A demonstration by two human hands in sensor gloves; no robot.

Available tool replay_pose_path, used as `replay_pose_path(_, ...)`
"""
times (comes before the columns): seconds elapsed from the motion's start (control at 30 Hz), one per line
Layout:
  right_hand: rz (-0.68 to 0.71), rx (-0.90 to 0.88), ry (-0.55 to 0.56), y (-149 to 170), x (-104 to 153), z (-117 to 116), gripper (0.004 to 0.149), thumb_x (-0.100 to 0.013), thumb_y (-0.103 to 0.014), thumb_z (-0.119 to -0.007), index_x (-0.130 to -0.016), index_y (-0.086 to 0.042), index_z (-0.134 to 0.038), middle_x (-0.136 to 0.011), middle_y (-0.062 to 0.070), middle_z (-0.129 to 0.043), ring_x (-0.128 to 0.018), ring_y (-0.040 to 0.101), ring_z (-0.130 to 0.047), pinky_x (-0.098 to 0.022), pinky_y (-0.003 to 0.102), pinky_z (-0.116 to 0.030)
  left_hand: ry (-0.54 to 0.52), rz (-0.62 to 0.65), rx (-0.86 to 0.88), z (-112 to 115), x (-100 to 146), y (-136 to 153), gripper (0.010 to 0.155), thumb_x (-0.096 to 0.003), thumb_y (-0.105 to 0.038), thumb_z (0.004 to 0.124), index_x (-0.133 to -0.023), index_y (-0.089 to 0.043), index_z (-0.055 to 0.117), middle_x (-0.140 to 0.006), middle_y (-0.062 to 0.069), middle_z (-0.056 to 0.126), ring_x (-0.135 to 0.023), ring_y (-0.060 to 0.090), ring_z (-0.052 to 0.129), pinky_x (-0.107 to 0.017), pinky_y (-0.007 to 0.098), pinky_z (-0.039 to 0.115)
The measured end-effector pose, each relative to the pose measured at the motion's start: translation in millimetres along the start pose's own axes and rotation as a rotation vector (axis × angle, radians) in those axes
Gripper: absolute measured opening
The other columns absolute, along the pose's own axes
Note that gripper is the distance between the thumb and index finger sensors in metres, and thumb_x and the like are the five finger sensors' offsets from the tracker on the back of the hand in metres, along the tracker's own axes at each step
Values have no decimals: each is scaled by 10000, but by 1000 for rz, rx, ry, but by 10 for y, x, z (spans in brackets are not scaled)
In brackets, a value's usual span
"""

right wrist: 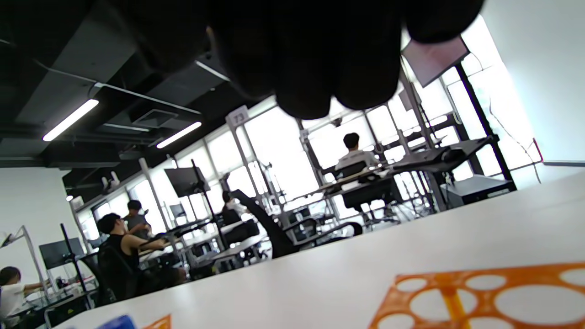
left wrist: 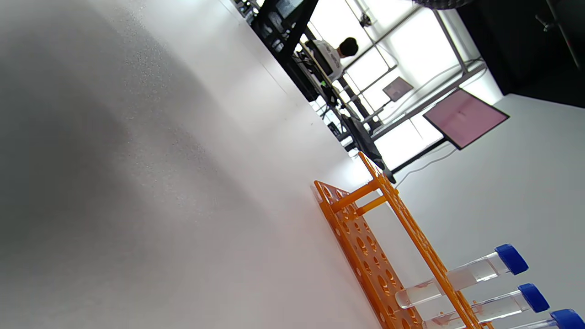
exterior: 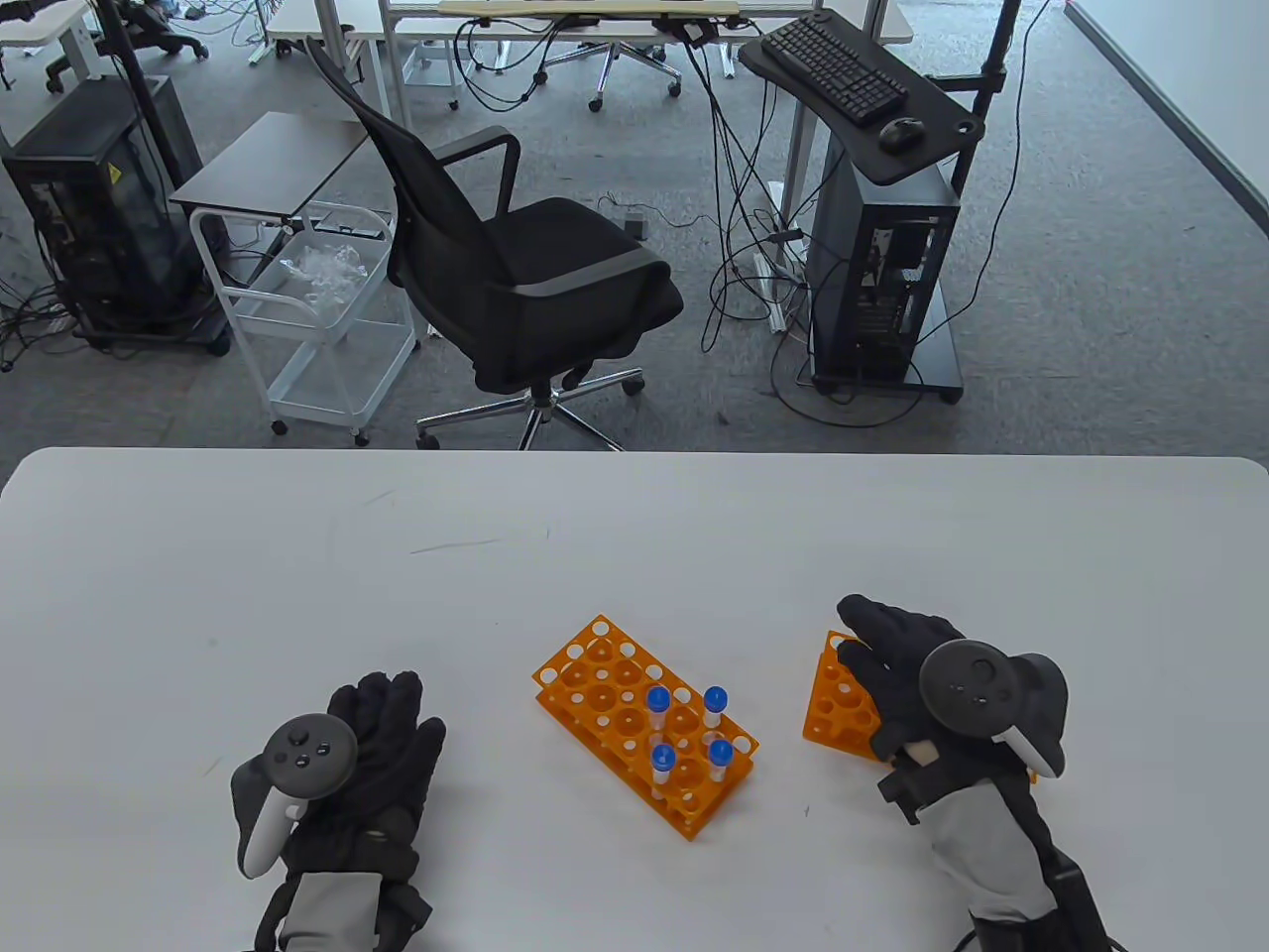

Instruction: Transfer 4 test tubes between racks (Right hand only)

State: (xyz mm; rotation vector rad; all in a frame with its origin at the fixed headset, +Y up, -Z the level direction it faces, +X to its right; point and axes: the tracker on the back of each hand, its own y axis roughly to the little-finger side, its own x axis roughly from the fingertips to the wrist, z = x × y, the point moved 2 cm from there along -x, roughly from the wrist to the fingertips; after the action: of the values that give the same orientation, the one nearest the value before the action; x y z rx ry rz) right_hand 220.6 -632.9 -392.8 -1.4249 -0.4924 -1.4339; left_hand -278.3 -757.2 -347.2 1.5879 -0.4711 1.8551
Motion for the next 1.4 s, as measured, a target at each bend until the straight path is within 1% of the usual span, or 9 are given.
replay_pose_path(0.27, 54, -40, -58, -327, -146, -227, 526, -511, -385, -737, -977, -141, -747, -950, 176, -845, -835, 448, -787, -641, 665, -550, 3, 2, 5, 2, -1, 1, 692, -559, -668, 449, -1143, -454, 144, -1193, -121, -23, -1054, 107, -198, -736, 396, -180)
replay_pose_path(0.53, 83, -57, -138, -546, -213, -523, 528, -508, -383, -744, -977, -142, -747, -950, 177, -845, -835, 450, -788, -639, 667, -549, 5, 10, 6, 6, -6, -2, 693, -560, -668, 449, -1143, -453, 144, -1193, -119, -23, -1054, 111, -199, -737, 397, -179)
replay_pose_path(0.97, 75, -25, -250, -604, -232, -887, 521, -503, -372, -751, -967, -136, -758, -935, 180, -860, -818, 452, -803, -631, 665, -561, 10, 18, 7, 18, -11, -4, 691, -561, -667, 448, -1144, -451, 146, -1193, -119, -24, -1052, 113, -198, -737, 397, -178)
replay_pose_path(1.2, 78, -3, -298, -619, -225, -1021, 519, -497, -361, -759, -964, -135, -761, -930, 179, -864, -814, 450, -808, -628, 664, -565, 10, 18, 7, 21, -10, -2, 693, -561, -667, 448, -1144, -450, 144, -1193, -118, -24, -1052, 112, -199, -737, 397, -178)
replay_pose_path(1.4, 81, 10, -323, -617, -210, -1092, 514, -492, -351, -767, -958, -133, -767, -923, 180, -871, -808, 451, -814, -626, 665, -568, 12, 21, 12, 25, -13, -3, 692, -561, -667, 449, -1144, -449, 146, -1193, -118, -24, -1052, 113, -199, -738, 397, -177)
